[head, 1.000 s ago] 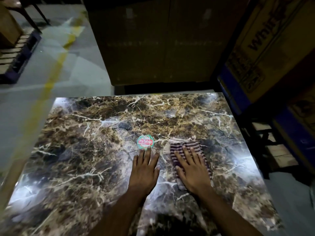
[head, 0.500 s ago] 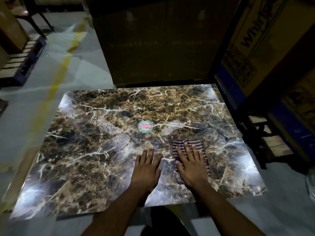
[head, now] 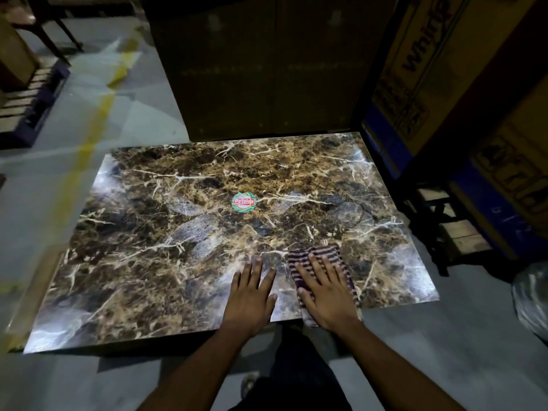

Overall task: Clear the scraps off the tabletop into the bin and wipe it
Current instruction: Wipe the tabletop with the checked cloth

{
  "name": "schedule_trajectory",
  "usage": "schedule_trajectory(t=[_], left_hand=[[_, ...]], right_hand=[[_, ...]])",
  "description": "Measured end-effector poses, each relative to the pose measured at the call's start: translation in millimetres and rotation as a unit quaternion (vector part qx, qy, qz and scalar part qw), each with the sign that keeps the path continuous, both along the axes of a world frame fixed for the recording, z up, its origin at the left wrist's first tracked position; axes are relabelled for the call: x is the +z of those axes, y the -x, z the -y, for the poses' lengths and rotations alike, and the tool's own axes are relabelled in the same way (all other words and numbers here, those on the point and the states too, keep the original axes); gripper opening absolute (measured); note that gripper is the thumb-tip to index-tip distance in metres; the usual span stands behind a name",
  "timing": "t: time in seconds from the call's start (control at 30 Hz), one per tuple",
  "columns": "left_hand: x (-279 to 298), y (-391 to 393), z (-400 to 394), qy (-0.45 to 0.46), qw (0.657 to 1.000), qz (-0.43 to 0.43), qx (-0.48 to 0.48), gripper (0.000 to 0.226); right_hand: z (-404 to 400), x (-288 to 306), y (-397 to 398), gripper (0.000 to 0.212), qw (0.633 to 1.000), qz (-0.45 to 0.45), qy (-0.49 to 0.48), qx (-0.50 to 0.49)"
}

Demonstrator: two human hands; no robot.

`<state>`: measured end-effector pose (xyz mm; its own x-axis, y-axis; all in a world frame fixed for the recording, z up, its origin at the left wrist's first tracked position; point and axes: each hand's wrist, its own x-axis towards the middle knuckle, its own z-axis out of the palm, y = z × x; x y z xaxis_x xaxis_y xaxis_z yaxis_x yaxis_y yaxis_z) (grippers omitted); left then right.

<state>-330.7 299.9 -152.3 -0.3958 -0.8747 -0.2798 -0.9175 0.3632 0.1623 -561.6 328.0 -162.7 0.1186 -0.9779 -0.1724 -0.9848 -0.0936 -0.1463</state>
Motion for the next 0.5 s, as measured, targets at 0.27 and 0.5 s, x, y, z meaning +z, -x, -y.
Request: schedule_trajectory(t=[0.27,0.5], left_hand=[[-5.5,23.1,1.3,0.029,0.999,-0.021,-0.019,0.065],[-6.7,43.3,21.8,0.025,0.999,-0.049,0.001,0.07]], right_hand=[[30.9,4.8,9.7,0.064,0.997,0.01,0.0,-0.081],[42.1,6.0,68.9,0.065,0.993,-0.001,-0.001,-0.116]])
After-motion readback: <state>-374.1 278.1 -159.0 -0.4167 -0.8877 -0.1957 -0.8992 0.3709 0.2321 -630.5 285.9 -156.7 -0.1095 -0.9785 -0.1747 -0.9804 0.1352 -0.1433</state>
